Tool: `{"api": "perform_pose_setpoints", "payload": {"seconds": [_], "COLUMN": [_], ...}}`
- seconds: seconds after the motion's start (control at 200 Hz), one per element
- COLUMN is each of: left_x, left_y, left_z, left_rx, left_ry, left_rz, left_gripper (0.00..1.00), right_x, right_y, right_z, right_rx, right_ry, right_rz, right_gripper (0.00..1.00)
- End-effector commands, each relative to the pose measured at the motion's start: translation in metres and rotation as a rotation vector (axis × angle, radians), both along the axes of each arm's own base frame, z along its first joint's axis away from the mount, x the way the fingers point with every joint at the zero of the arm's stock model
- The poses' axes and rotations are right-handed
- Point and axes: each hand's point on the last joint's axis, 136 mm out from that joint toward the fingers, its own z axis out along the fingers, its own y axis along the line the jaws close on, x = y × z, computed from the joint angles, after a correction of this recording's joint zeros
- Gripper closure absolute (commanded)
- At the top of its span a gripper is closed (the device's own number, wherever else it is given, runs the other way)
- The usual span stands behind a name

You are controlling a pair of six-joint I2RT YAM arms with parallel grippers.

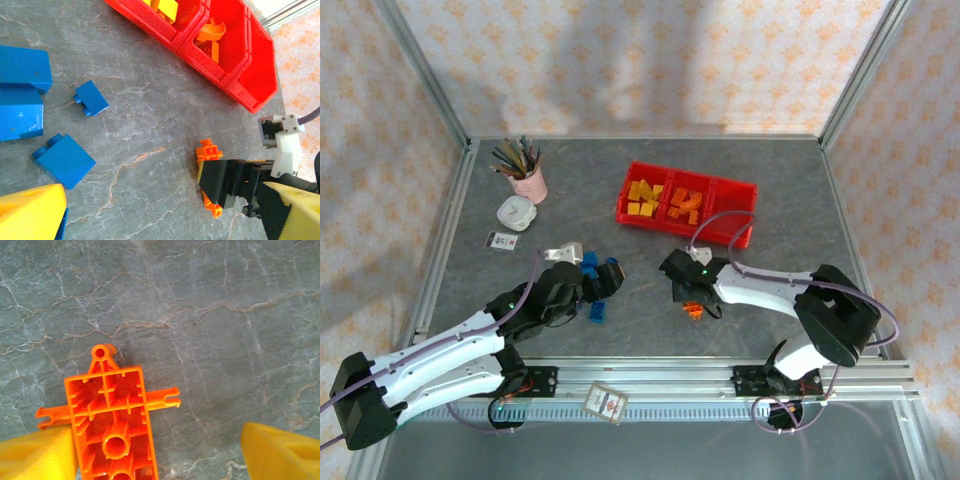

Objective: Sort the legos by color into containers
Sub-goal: Pick up the lego from the bottom-center of the table.

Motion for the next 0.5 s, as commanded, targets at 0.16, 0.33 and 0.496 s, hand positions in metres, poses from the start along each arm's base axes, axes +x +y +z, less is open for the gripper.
{"api": "perform_pose_setpoints", "payload": {"seconds": [0.16, 0.33, 0.496], "left_x": [0.0063, 0.0063, 0.0066], "left_y": [-0.0006, -0.0006, 0.0007], "left_z": [0.0123, 0.0140, 0.0145], "left_rx": [0.007, 0.005, 0.013], "left_ry": [-0.040, -0.042, -0.044], "left_rz": [0.011, 0.011, 0.013], "left_gripper": [0.01, 0.01, 0.01], "right_x": [0.0061, 0.0048, 0.0026], "right_y": [0.0138, 0.0182, 0.0202], "right_z": [-0.0019, -0.0060, -0.0071], "right_rx": [0.040, 0.054, 0.067], "right_ry": [0.008, 0.022, 0.034], "right_rz": [0.054, 0.070, 0.073], "right_gripper": [0.37, 0.49, 0.62]}}
